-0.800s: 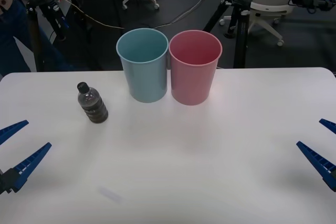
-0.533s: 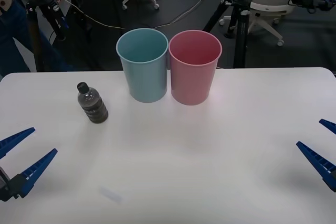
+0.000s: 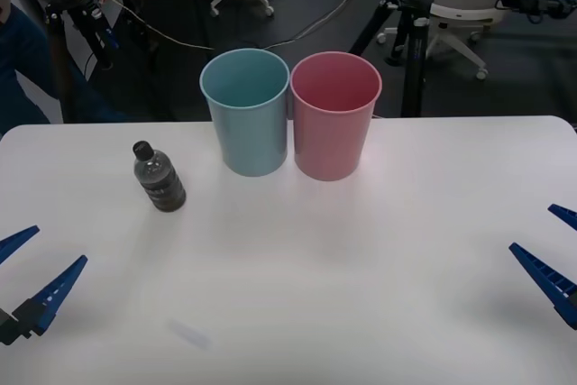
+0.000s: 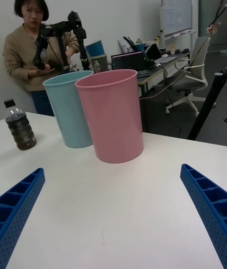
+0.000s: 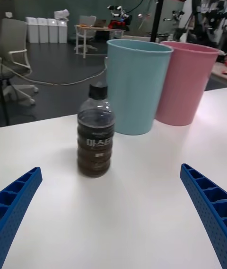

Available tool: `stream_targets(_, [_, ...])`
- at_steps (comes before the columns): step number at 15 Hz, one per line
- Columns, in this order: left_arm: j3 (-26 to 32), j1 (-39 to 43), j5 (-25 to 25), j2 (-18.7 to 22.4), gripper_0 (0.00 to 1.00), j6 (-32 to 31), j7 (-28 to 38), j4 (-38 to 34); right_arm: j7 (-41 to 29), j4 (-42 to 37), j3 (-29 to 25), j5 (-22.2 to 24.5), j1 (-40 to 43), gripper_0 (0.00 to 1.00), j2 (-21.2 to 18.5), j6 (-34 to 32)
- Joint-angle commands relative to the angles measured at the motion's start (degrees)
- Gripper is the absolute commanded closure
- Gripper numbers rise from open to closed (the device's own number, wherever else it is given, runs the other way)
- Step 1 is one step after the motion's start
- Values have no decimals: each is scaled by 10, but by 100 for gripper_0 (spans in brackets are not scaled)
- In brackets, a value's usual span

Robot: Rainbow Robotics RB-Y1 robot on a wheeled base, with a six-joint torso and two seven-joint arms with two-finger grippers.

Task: Grasp the object on the table and drop it into the matching bin: aluminum can to the light blue bin, PET bottle to the pink bin.

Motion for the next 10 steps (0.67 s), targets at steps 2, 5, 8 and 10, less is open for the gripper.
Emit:
stream_targets(2, [-17,-38,-16,2,0,11,-19,38,0,0,0,0,0,0,0,0])
stream_targets(5, [-37,-82,-19,2,0,12,-57,90,0,0,0,0,0,0,0,0])
stream_targets(8, [-49,-133,-20,2,0,12,-82,147,0,0,0,0,0,0,0,0])
stream_targets(10, [-58,-172,-22,2,0,12,-92,192,0,0,0,0,0,0,0,0])
